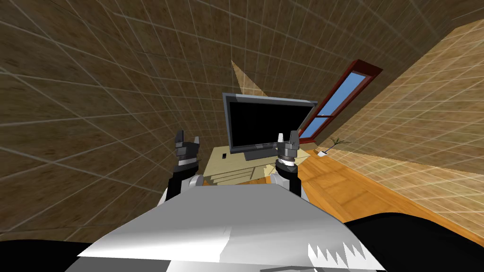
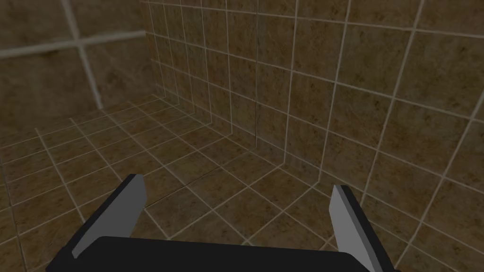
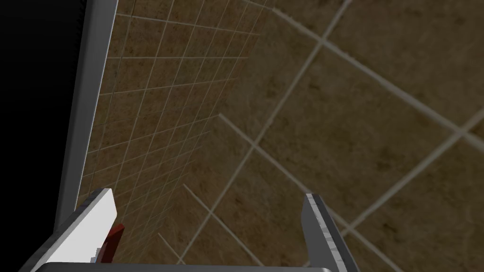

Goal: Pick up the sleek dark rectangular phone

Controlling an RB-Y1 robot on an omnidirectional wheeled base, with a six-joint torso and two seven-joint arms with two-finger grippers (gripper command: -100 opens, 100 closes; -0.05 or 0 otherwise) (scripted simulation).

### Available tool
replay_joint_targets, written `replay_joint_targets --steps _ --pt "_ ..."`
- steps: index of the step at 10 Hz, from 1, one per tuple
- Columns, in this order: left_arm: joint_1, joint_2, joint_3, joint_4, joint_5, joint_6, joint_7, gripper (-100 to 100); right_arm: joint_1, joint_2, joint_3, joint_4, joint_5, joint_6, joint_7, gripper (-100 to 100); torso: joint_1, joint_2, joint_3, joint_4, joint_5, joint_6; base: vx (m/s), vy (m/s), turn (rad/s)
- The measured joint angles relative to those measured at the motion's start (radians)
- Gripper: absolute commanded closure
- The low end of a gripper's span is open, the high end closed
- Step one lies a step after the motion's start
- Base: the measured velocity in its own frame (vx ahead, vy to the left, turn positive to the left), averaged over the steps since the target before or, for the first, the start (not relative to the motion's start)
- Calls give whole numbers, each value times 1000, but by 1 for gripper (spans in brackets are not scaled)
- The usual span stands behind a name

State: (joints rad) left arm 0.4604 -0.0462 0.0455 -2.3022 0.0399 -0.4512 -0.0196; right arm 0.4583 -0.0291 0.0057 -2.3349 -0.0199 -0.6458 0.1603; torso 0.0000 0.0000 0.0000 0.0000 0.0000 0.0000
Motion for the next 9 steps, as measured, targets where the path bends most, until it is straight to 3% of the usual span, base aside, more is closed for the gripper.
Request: replay_joint_targets --steps 5,9 --pt "20 138 -7 42 -73 -18 -5 -100 0 0 0 0 0 0 0 0 4 5 3 1 1 0 -76 55 -124" --pt "29 245 -18 104 -164 -41 -16 -100 0 0 0 0 0 0 0 0 4 5 3 1 1 0 -101 51 -220"
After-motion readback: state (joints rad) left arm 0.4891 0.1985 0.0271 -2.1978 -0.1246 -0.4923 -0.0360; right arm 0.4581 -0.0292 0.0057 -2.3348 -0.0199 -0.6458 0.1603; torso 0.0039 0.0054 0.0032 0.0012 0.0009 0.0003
